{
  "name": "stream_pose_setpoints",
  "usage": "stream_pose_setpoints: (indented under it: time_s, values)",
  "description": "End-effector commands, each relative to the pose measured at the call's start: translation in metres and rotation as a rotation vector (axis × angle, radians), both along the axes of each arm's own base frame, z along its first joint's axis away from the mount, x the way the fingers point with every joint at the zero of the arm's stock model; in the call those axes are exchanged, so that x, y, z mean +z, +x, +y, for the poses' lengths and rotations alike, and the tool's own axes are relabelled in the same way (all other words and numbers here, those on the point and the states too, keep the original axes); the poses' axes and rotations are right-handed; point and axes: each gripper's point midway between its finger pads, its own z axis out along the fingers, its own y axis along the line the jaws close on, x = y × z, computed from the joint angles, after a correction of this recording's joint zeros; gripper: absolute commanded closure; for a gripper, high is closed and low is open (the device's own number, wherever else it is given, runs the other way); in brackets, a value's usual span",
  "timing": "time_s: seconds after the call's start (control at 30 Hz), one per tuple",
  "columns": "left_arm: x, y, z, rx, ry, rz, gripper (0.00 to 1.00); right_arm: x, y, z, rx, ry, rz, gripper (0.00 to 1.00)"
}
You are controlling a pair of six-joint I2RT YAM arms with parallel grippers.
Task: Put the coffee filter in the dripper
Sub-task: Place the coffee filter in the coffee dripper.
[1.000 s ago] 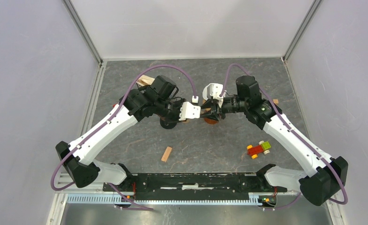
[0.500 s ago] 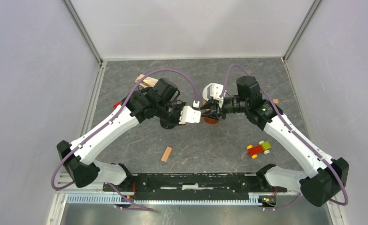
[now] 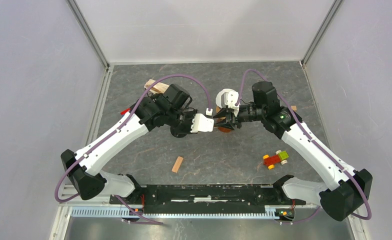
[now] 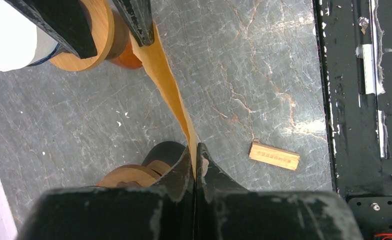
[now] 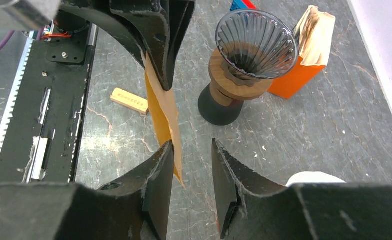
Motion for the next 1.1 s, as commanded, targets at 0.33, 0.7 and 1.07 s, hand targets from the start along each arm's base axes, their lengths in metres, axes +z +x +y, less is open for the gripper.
stream_pose_setpoints:
  time_s: [0.33,0.7,1.07]
  values:
    - [0.029,0.007,-0.024,-0.03,-0.112,-0.039,0.98,0.005,-0.007,0.008,0.046,0.043,-0.01,0.64]
    - [0.03,0.011,-0.027,-0.015,-0.117,-0.04,0.97,0.005,-0.012,0.013,0.077,0.076,0.021,0.8]
    - [0.052,0.042,-0.023,0.148,-0.148,-0.157,0.3,0.003,0.041,0.001,-0.227,0.062,0.035,1.0]
